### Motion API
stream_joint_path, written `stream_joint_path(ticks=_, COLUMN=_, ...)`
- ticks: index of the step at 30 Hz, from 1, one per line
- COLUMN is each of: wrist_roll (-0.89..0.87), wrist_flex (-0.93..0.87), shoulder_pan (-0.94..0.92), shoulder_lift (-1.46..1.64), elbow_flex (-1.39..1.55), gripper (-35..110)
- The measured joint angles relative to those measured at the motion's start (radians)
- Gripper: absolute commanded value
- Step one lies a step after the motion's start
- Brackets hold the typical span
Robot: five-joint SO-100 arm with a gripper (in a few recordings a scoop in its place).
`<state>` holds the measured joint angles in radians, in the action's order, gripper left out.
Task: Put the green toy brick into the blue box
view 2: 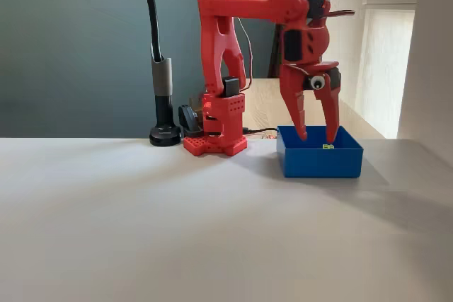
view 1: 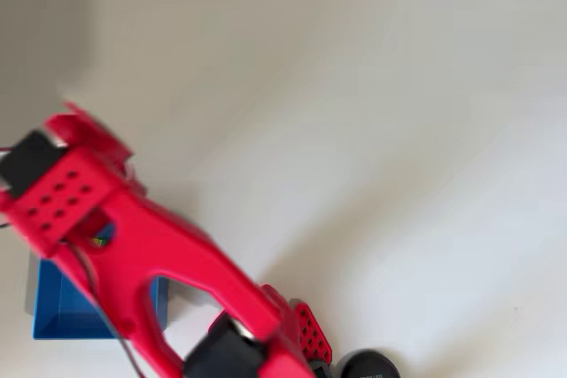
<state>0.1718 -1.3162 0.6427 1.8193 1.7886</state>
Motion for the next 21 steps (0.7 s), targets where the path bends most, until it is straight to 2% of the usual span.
stream_joint_path(ticks=12, wrist_roll=0.018, wrist_flex=0.140, shoulder_pan=-0.325, shoulder_lift=0.207, elbow_flex=0.216, gripper=13)
stream_joint_path(ticks=21, wrist_roll=0.011, wrist_flex=0.249, shoulder_pan=-0.471, shoulder_lift=0.400, elbow_flex=0.414, gripper=9)
